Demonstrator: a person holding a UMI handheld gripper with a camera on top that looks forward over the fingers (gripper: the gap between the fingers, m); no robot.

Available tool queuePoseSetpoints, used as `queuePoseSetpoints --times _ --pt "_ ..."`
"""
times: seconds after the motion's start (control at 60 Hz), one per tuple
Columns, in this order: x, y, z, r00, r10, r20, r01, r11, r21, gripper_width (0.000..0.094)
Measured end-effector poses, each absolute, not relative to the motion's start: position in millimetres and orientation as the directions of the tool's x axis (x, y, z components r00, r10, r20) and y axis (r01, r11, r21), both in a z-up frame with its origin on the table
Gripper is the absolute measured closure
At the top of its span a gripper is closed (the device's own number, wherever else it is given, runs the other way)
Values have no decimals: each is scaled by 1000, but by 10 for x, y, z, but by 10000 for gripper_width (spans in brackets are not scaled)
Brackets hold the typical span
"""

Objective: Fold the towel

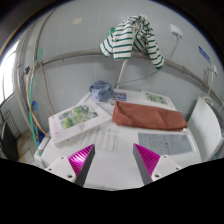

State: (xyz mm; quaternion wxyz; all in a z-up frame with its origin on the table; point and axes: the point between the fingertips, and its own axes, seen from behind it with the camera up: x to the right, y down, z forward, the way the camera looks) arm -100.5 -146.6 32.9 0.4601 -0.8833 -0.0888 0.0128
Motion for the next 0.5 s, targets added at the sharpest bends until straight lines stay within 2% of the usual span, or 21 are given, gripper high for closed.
queuePoseSetpoints --times 0.083,0.167,0.267,0.35,0.4,0.417,0.483,0.5 --pt "-834 -868 195 987 130 98 156 -577 -801 160" --pt "-906 -293 301 990 132 55 118 -539 -834 173" --pt "-986 253 282 989 145 20 97 -550 -830 201" --pt "-1050 598 174 986 162 28 114 -557 -823 242" --pt "-1075 724 76 983 179 40 136 -564 -814 303" --pt "-1072 751 32 982 183 46 145 -571 -808 282" --pt "-1053 801 -136 978 196 65 172 -603 -779 513" --pt "-1069 846 -98 978 199 63 169 -583 -795 539"
